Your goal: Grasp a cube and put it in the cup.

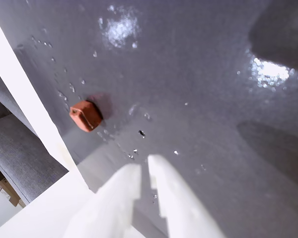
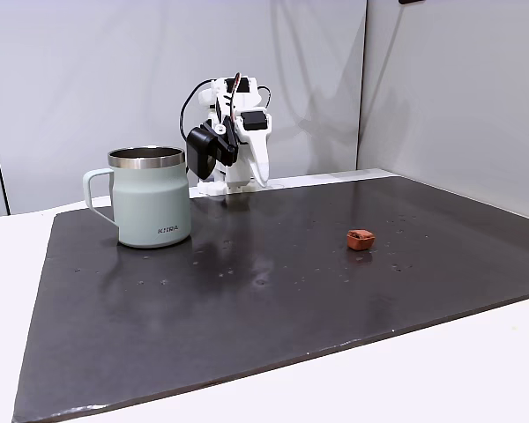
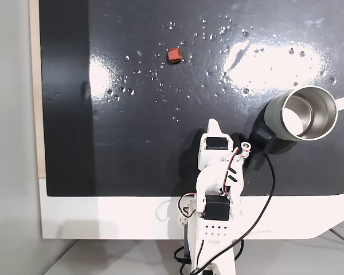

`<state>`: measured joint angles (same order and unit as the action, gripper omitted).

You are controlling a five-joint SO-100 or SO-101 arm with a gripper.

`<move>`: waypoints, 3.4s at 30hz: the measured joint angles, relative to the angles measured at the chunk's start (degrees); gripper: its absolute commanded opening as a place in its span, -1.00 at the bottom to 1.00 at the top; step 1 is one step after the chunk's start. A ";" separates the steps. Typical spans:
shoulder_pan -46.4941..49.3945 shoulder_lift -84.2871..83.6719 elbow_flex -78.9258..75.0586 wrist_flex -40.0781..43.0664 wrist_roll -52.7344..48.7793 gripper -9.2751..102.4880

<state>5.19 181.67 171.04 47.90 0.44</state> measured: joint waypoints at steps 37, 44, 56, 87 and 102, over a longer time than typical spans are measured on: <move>-9.05 -61.70 -68.38 13.89 -2.64 -0.83; -13.01 -73.30 -79.28 17.31 -2.99 -0.83; -14.15 -91.67 -99.32 27.69 -1.23 -0.83; -14.41 -112.68 -124.54 42.45 2.37 -0.33; -14.41 -127.00 -136.41 45.79 0.35 -0.35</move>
<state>-9.23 54.67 34.63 93.69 0.79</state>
